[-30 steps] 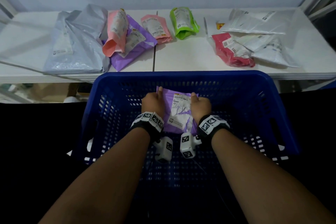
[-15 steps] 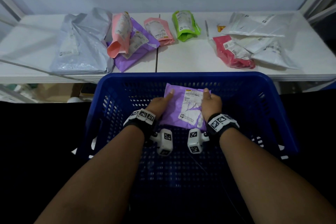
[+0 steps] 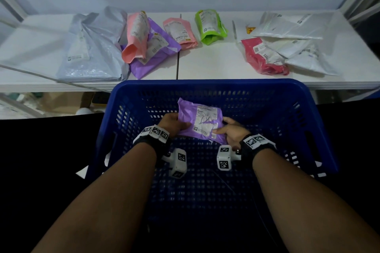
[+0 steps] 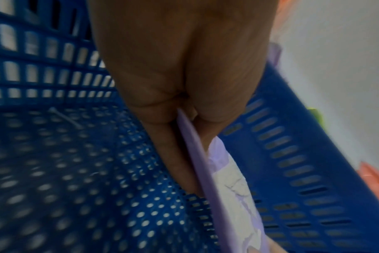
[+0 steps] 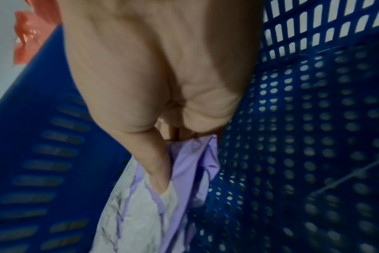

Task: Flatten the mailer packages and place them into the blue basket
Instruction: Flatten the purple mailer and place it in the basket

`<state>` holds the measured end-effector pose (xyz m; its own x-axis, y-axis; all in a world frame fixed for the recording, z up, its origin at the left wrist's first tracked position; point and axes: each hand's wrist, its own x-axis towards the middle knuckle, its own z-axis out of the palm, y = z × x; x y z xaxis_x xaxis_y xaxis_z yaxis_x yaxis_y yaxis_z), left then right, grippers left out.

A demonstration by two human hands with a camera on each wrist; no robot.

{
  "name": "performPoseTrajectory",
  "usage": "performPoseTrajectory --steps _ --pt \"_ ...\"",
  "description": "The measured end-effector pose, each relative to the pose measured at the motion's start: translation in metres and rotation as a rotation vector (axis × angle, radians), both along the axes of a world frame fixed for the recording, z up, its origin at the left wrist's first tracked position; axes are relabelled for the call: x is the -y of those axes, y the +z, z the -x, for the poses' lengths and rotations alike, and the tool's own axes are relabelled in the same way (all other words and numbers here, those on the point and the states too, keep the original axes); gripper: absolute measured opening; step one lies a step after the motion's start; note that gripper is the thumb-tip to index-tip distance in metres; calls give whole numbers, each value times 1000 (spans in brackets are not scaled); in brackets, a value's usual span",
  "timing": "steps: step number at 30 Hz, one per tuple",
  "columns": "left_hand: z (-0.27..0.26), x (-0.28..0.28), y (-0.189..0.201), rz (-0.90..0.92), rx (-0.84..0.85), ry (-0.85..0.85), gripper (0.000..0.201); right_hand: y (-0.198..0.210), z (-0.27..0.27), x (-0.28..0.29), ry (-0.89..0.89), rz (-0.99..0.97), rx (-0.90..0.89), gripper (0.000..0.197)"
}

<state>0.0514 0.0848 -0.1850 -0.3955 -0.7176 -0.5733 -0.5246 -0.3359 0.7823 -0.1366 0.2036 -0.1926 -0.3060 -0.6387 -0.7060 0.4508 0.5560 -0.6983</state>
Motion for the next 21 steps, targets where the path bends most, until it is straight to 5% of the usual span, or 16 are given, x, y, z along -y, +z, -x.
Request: performPoseTrajectory --steps 4,7,11,16,18,21 --pt "-12 -2 -22 -28 107 -32 20 -20 -7 6 79 -111 -124 44" --pt "-21 -4 -40 -114 229 -94 34 -45 -14 11 297 -212 -314 48" --pt "-31 -10 -73 -207 234 40 46 -79 -32 7 503 -358 -405 42" --pt "-47 -3 -105 -41 382 86 37 -113 -58 7 396 -300 -244 15" --pt "-53 5 -116 23 484 -16 41 -124 -67 14 326 -296 -163 4" --pt "-61 26 -128 -8 554 30 42 -139 -84 34 269 -292 -105 15"
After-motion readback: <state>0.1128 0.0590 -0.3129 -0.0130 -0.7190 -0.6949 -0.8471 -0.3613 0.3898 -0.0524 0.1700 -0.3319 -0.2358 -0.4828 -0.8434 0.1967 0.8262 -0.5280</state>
